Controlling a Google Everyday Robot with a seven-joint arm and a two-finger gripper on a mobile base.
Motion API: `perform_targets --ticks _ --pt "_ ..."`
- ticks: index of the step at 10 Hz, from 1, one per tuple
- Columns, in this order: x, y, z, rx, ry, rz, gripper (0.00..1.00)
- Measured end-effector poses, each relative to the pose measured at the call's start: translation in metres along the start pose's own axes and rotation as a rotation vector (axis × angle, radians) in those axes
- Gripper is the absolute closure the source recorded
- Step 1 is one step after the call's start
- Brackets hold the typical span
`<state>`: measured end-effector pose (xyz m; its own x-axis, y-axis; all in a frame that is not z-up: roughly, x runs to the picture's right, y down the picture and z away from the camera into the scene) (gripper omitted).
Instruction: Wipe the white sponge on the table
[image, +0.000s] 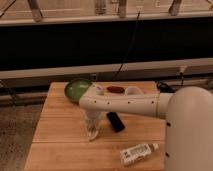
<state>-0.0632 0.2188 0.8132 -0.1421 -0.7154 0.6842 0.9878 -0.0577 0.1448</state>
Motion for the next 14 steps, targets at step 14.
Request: perform_targets --ticks 14 --pt "-0.012 -0.011 0.006 -0.003 -0.016 0.019 1.0"
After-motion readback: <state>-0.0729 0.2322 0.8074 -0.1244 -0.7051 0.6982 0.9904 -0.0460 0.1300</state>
